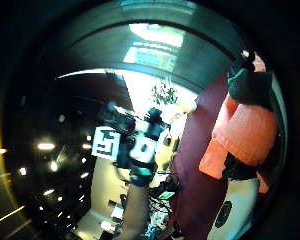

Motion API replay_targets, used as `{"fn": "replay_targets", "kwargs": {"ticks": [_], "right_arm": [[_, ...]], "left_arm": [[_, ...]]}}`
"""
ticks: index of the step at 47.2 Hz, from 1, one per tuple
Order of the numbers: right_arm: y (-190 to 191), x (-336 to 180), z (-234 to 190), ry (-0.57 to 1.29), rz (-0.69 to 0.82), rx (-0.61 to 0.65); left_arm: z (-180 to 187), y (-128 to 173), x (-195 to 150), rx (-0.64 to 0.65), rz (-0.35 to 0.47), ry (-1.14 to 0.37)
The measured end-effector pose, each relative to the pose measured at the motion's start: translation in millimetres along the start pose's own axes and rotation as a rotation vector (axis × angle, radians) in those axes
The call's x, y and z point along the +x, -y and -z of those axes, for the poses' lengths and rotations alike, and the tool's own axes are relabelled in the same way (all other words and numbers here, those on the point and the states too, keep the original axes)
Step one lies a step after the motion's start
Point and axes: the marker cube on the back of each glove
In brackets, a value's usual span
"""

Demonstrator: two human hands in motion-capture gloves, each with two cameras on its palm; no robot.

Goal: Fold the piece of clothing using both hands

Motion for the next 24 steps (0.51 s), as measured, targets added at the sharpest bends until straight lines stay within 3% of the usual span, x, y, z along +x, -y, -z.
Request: {"fn": "replay_targets", "kwargs": {"ticks": [7, 13, 17, 20, 24], "right_arm": [[-16, -14, -84, -0.02, 0.101, -0.135], [-42, 4, -124, 0.047, 0.141, -0.496], [-46, 3, -118, 0.135, 0.148, -0.584], [-41, -1, -101, 0.153, 0.234, -0.611], [-28, -1, -63, -0.101, 0.306, -0.611]], "left_arm": [[6, -18, -23, -0.027, 0.058, -0.092], [-2, -17, -37, -0.036, 0.073, -0.061], [-8, -18, -40, -0.058, 0.078, -0.032], [-15, -16, -40, -0.064, 0.067, -0.02], [-24, -13, -37, -0.072, 0.048, 0.014]]}}
